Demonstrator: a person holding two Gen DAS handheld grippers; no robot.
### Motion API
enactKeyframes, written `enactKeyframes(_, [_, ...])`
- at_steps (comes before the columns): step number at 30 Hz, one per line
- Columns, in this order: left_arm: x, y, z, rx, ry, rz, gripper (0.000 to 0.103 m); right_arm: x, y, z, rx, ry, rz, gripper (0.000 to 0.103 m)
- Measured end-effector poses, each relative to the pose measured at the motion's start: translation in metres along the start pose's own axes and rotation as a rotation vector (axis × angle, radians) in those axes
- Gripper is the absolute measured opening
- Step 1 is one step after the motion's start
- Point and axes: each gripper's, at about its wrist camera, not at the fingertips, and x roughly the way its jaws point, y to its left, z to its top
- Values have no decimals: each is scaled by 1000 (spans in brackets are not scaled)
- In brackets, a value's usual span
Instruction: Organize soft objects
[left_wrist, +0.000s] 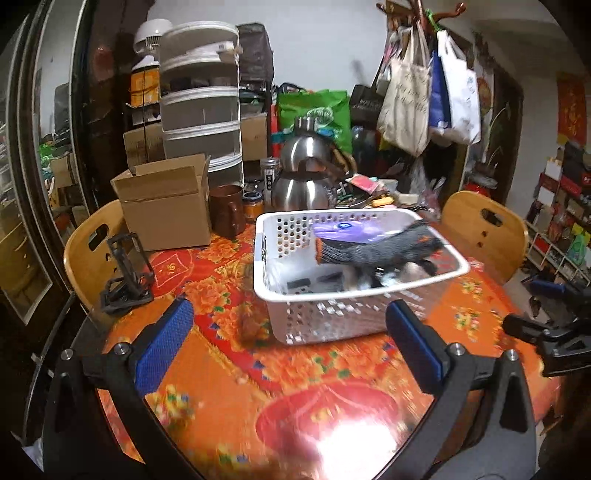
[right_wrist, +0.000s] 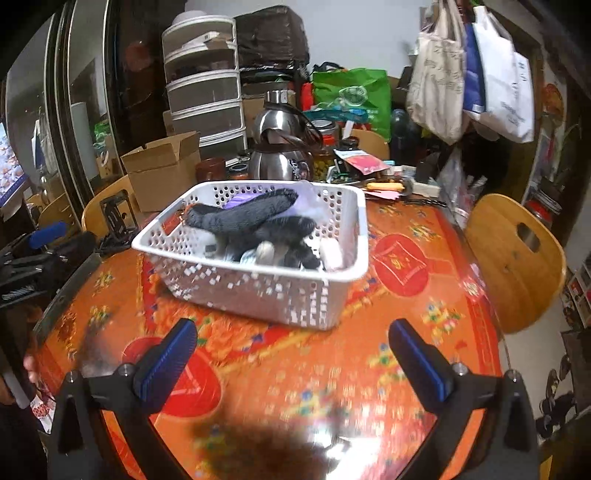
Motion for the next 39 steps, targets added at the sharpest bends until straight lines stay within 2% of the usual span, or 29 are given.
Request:
enactKeyframes(3, [-38,-4,-14,-9,-14,-8,103,-29,4,-22,43,-47,-13,103])
enactKeyframes(8, [-86,-22,-39,9,19,-49,103,-71,20,-48,55,-116,-107,103])
enactKeyframes(10, [-108,-30,-50,25,7,-59,103,-86,28,-54,47,-133,-114,103])
enactKeyframes(13, [-135,-40,-64,32,-9,-26,103,-110,44,-63,8,-146,-145,103])
enactKeyframes(16, [-146,-43,-71,7,7,-60,103,-126,53,-73,-5,-168,-173,103])
enactKeyframes(19, [-153,-47,-73,2,13,-70,103,-131,55,-84,20,-145,-115,103])
enactKeyframes(26, [-145,-51,-74,2,28,-59,103,-130,41,-87,93,-130,-64,103])
enactKeyframes(39, [-122,-48,-72,-2,65,-70,103,-124,45,-85,67,-110,-82,103])
